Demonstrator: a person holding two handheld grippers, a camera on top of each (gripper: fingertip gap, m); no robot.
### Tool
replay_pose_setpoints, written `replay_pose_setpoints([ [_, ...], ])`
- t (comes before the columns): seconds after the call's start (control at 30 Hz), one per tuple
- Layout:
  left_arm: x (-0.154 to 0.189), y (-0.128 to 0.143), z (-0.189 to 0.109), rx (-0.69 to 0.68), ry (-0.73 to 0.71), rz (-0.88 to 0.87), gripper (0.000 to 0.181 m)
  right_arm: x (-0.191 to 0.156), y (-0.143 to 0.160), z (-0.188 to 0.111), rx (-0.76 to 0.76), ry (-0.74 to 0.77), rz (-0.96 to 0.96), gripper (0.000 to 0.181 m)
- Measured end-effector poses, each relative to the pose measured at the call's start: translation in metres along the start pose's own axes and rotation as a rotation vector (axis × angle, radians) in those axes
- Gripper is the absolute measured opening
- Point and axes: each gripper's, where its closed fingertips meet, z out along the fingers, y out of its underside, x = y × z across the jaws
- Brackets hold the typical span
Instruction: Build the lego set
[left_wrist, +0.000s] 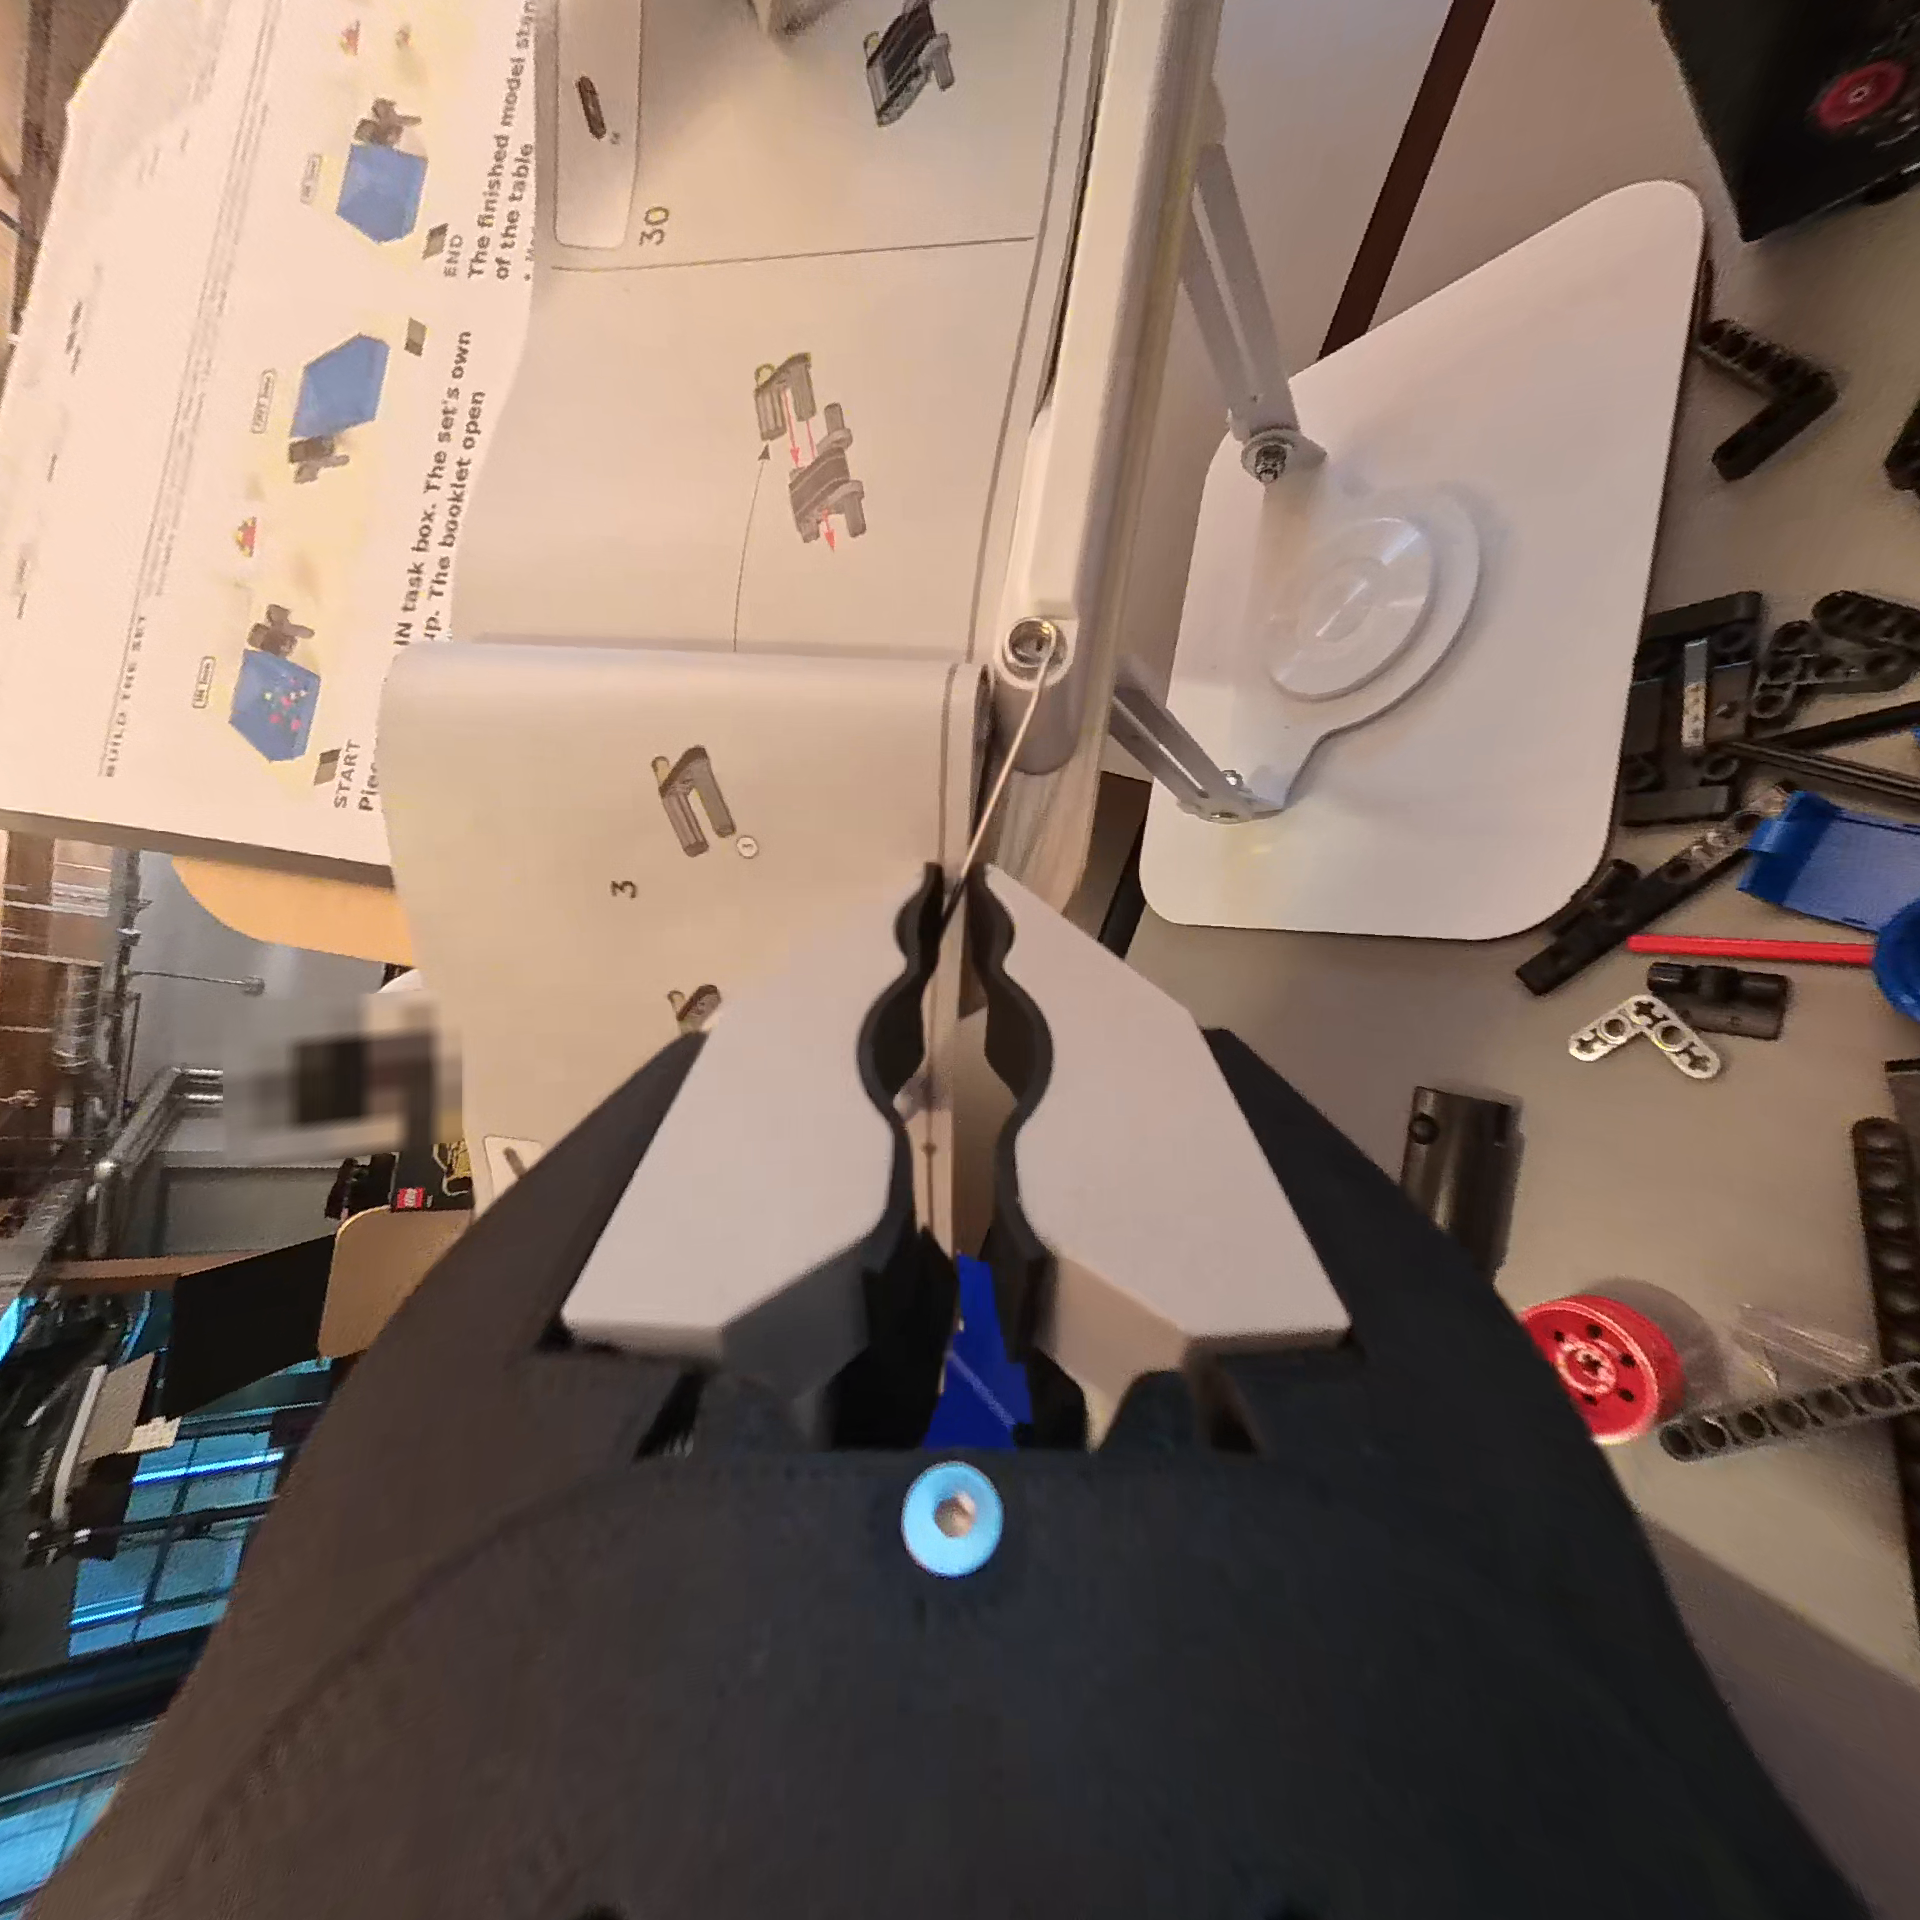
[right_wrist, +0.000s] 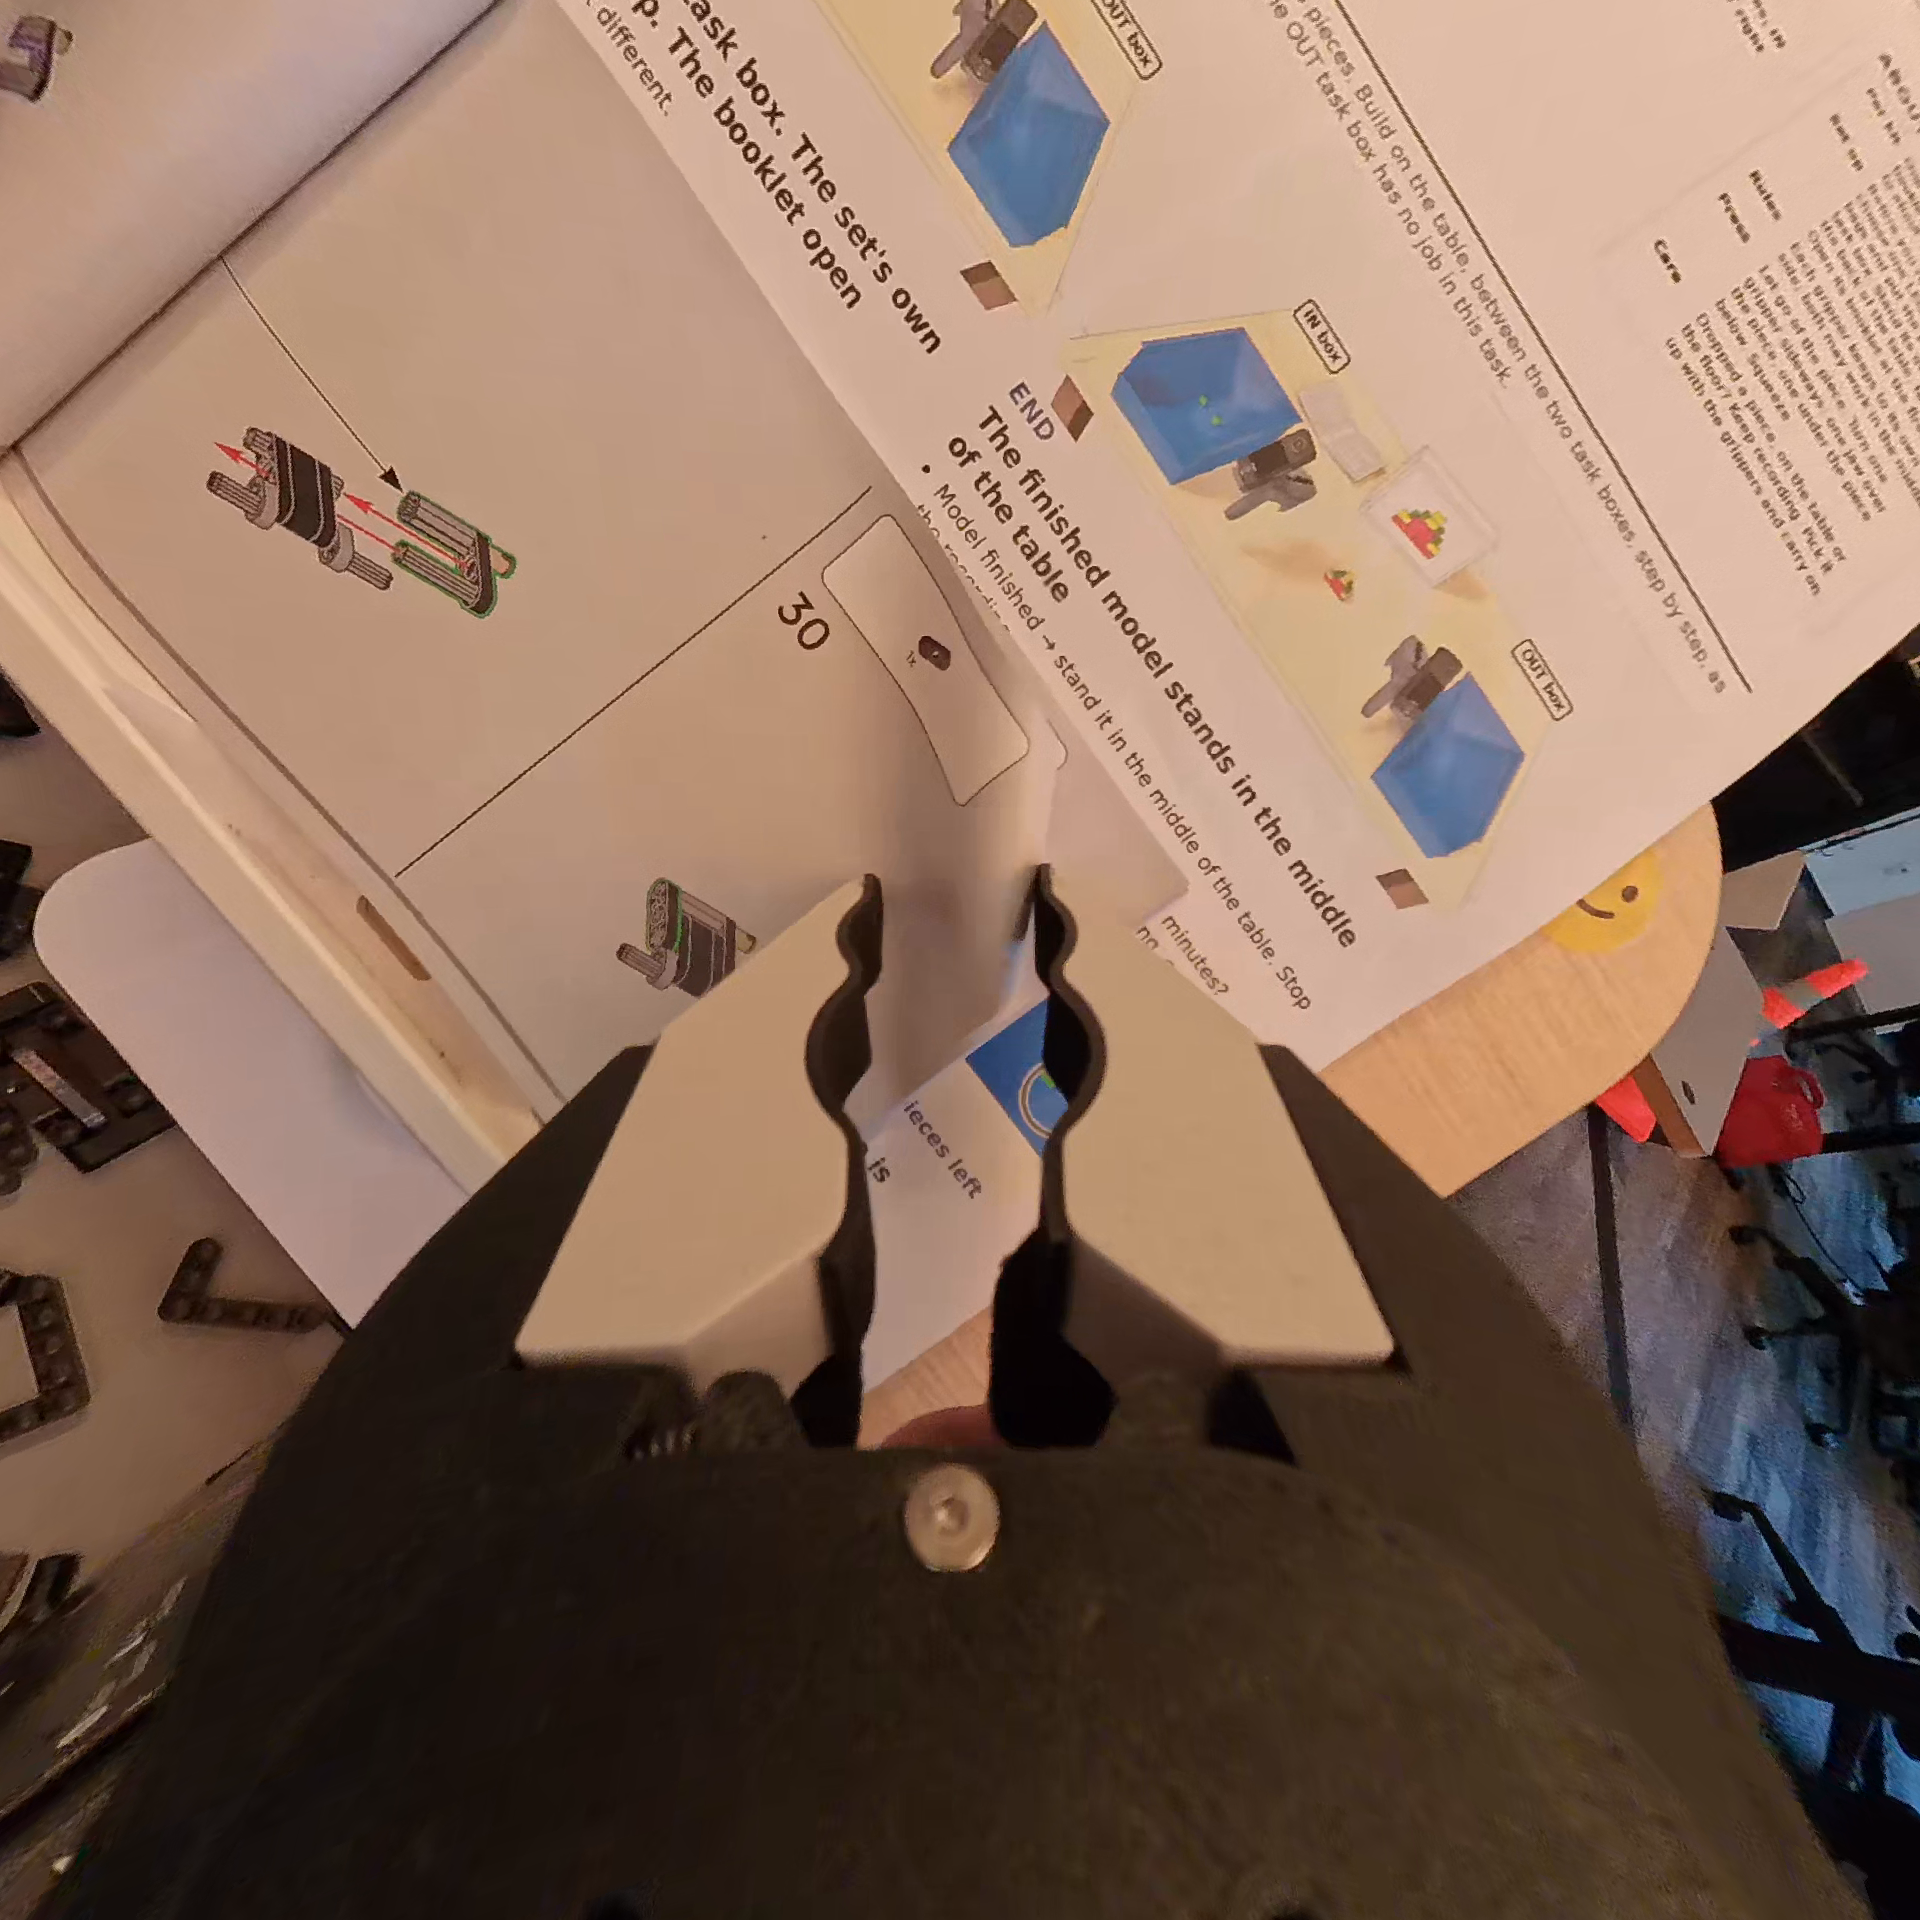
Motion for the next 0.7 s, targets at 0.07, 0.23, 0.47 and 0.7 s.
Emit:
replay_pose_setpoints([
  [0.07, 0.004, 0.001, -0.001, 0.002, 0.013, -0.007, 0.001, 0.000, -0.001, 0.000, 0.011, 0.001, 0.006, 0.021],
  [0.23, 0.021, 0.004, -0.001, 0.001, 0.040, -0.013, 0.000, -0.006, -0.001, -0.001, 0.030, -0.011, 0.002, 0.001],
  [0.47, 0.023, 0.007, -0.007, 0.010, 0.062, -0.044, 0.001, -0.014, -0.009, -0.016, 0.078, -0.040, 0.006, 0.000],
  [0.7, 0.017, 0.002, -0.031, 0.107, 0.097, -0.166, 0.024, -0.064, -0.062, -0.060, 0.214, -0.369, 0.144, 0.000],
])
